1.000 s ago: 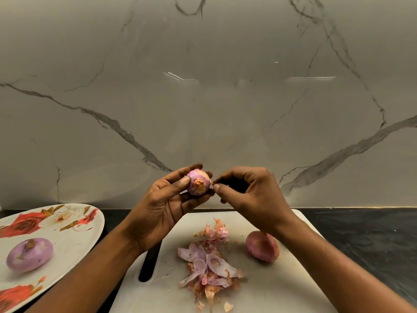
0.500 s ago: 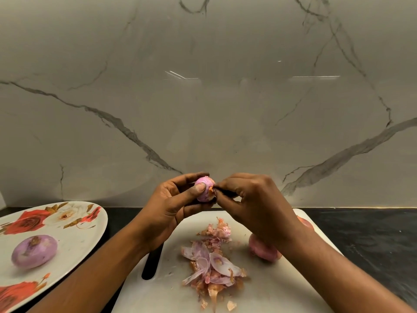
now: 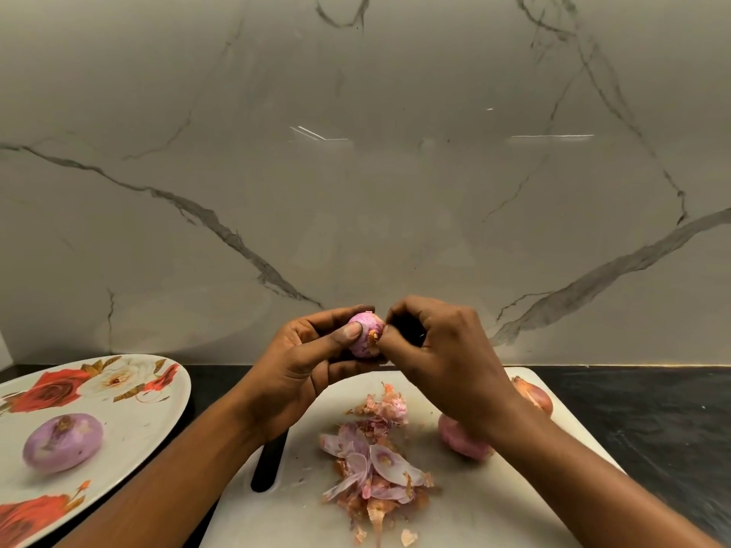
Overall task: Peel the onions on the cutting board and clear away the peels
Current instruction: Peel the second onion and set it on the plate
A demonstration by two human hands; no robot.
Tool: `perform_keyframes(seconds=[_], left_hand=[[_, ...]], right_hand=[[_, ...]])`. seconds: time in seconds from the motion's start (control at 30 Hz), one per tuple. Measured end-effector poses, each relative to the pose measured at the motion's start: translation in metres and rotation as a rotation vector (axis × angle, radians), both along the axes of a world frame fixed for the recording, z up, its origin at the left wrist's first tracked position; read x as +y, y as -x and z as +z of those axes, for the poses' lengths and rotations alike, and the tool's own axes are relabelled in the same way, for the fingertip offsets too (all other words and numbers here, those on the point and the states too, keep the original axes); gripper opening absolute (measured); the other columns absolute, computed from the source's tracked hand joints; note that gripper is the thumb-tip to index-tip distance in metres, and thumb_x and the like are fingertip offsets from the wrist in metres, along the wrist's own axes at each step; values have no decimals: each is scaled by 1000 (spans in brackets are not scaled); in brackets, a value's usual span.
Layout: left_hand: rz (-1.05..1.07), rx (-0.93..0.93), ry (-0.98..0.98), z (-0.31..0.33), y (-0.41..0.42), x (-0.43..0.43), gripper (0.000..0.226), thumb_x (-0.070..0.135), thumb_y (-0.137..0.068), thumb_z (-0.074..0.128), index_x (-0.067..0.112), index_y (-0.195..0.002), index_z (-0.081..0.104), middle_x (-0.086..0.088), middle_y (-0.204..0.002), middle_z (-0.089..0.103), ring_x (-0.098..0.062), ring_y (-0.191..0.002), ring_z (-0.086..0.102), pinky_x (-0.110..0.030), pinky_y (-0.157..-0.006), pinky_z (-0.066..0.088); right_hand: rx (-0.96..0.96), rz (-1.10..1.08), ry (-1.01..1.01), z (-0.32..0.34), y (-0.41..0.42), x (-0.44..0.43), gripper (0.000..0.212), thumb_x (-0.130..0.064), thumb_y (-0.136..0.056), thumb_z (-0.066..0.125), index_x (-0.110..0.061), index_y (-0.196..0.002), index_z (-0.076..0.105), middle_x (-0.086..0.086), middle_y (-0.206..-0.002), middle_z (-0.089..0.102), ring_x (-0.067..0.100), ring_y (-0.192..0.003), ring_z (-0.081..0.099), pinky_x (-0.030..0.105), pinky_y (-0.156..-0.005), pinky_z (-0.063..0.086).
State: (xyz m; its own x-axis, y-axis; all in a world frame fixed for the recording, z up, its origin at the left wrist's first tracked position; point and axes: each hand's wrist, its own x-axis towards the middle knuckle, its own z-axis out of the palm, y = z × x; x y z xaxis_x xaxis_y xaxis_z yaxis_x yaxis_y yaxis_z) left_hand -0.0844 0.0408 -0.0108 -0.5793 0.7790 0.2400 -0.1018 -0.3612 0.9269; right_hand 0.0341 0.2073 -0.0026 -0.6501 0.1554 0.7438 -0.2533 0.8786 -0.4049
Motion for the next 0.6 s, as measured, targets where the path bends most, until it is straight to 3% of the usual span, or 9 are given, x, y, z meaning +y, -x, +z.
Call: perform_keyframes(seconds=[0.07,0.23,0.37,0.6], left_hand=[[-32,-18,-4,-1,1,-1,43,16,-91,73,1,-131,70,-29,-131,68,-44,-118,70,-43,-94,62],[-76,-70,-25,3,3,-3,46,22,-89,69,2,-131,71,-32,-130,67,-38,-106,74,-33,-84,65],[-100,-105,-42,4,1,-4,48,23,-88,70,3,-132,70,-32,-128,68,-37,-100,75,-33,-82,66],[-65,-130,-81,0,8,-2,42,16,-103,50,1,-141,58,-28,-139,63,-39,-104,70,-37,-87,65]], right_hand=[[-45,34,168,0,1,1,11,-24,-96,70,-17,-89,74,-5,-75,69,12,-69,67,26,-60,58],[-116,132,494,5,2,4,10,-11,-98,69,-9,-89,75,7,-79,77,17,-73,78,34,-71,67],[-140,123,520,7,-1,5,8,-9,-95,74,-6,-88,76,8,-76,78,15,-70,79,30,-69,66],[-190,66,573,8,1,12,8,-5,-90,78,-5,-82,77,11,-74,78,20,-70,80,42,-73,68]])
